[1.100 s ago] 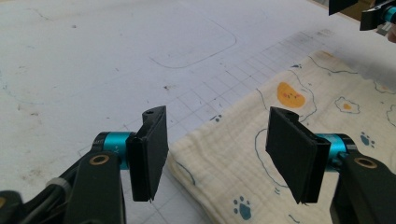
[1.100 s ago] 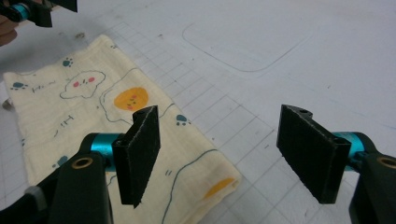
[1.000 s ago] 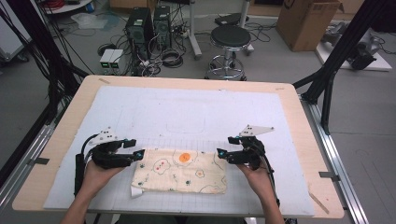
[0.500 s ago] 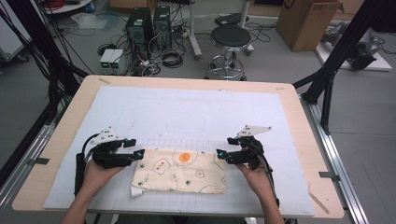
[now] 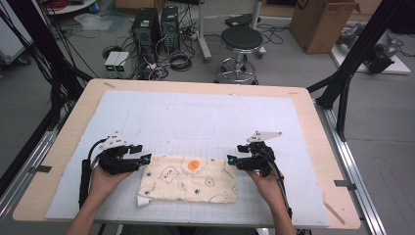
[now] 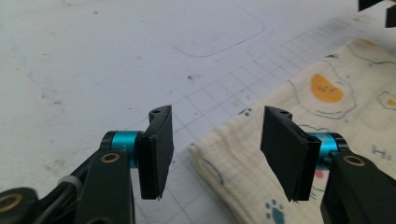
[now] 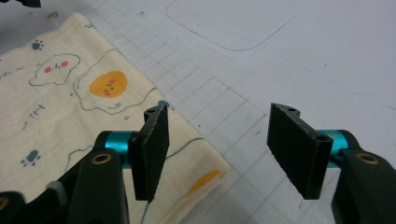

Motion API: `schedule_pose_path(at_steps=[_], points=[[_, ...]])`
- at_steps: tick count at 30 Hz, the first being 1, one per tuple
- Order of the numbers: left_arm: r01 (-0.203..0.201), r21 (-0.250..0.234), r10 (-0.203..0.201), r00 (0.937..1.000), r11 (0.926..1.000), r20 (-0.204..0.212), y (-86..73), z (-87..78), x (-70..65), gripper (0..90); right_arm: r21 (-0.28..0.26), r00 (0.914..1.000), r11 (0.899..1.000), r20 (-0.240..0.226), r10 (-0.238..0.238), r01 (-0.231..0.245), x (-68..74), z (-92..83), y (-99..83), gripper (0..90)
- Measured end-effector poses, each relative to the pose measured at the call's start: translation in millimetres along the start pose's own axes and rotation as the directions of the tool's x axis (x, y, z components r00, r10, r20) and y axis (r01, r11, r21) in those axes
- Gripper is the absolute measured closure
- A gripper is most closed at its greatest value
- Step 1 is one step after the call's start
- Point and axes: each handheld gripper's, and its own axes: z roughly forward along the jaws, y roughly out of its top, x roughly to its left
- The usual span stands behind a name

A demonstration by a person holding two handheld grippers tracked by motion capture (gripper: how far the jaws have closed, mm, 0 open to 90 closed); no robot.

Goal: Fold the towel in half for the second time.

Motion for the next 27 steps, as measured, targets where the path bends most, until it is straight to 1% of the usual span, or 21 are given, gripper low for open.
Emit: schedule_pose_path(at_steps=[2,4,7,8,11,14,16,19,20,22,25,27], points=[[0.017,0.001,-0.017,0.9998,0.9999,-0.013,-0.7,2.0,4.2,45.5,0.007,1.0000,1.000,0.001,-0.001,0.001,-1.5,2.8,-0.3,41.4],[0.036,0.001,-0.036,0.9993,0.9993,-0.012,-1.5,4.5,6.5,46.0,0.019,0.9999,1.000,-0.011,0.008,-0.008,-3.1,5.7,-1.2,44.3],[0.034,0.015,-0.034,0.9992,0.9993,-0.019,-2.8,10.5,7.9,47.9,0.038,0.9998,0.999,-0.021,0.006,-0.005,-4.7,9.9,-2.3,49.7],[0.038,0.022,-0.038,0.9991,0.9990,-0.017,-3.2,12.5,8.7,48.6,0.044,0.9998,0.999,-0.022,0.001,0.000,-6.0,11.0,-2.7,51.2],[0.078,0.030,-0.078,0.9968,0.9965,0.015,-4.8,17.4,11.2,49.4,0.058,0.9986,0.998,-0.038,0.038,-0.035,-9.7,11.5,-4.5,52.2],[0.077,0.058,-0.079,0.9965,0.9953,0.027,-5.8,21.1,10.4,50.3,0.070,0.9964,0.996,-0.052,0.067,-0.063,-13.7,10.7,-7.1,53.6],[0.068,0.086,-0.071,0.9969,0.9940,0.033,-6.6,23.9,9.0,51.0,0.081,0.9957,0.994,-0.058,0.073,-0.068,-14.5,11.0,-8.2,54.8],[0.063,0.111,-0.069,0.9964,0.9918,0.048,-7.7,26.1,8.0,53.7,0.102,0.9953,0.993,-0.064,0.073,-0.066,-14.0,13.6,-9.3,59.1],[0.065,0.117,-0.071,0.9960,0.9910,0.055,-8.0,26.8,7.5,55.2,0.114,0.9958,0.992,-0.065,0.065,-0.057,-13.4,15.0,-9.6,60.4],[0.054,0.135,-0.062,0.9964,0.9894,0.057,-8.9,27.9,6.5,58.5,0.134,0.9958,0.990,-0.070,0.059,-0.049,-12.4,17.4,-10.2,63.0],[0.040,0.140,-0.048,0.9974,0.9894,0.054,-9.1,28.3,4.9,63.6,0.147,0.9967,0.988,-0.066,0.048,-0.038,-11.0,18.7,-10.3,67.1],[0.033,0.144,-0.042,0.9975,0.9890,0.057,-9.5,28.3,3.4,69.1,0.157,0.9955,0.987,-0.077,0.055,-0.043,-10.6,19.6,-10.7,70.4]])
